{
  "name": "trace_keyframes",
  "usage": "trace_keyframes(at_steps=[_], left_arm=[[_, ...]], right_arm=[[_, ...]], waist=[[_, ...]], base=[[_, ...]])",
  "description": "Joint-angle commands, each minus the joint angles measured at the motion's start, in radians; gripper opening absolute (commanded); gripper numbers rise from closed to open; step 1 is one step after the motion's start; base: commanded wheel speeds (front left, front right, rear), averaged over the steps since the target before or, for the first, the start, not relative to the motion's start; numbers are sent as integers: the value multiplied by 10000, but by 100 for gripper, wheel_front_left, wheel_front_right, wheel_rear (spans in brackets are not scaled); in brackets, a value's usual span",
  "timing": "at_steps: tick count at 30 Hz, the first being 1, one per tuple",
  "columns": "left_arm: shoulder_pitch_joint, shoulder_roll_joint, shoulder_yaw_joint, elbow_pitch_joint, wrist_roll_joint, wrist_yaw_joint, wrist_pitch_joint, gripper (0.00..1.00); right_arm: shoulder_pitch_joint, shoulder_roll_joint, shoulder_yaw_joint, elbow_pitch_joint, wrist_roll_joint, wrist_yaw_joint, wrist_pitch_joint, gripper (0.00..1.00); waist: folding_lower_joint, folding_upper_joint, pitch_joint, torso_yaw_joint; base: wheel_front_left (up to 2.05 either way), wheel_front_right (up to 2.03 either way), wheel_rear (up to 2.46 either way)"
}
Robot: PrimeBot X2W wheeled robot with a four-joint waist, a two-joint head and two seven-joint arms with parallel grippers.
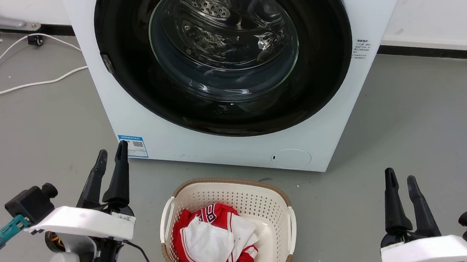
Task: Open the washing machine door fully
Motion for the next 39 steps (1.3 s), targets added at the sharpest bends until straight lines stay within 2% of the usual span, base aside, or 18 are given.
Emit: trace_keyframes(at_steps=[1,15,39], left_arm=[[-41,27,-66,-106,361,28,-96,100],[-13,36,-368,67,2765,344,-487,100],[-64,393,-1065,112,5469,958,-1039,100]], right_arm=[[-31,2,20,-87,-360,0,-62,100],[106,13,93,-141,-2268,0,-223,100],[295,32,151,-415,-4747,-1,-176,100]], waist=[[0,0,-1,-1],[-1,0,5,-12],[-1,0,22,-6]], base=[[0,0,0],[0,0,0],[0,0,0]])
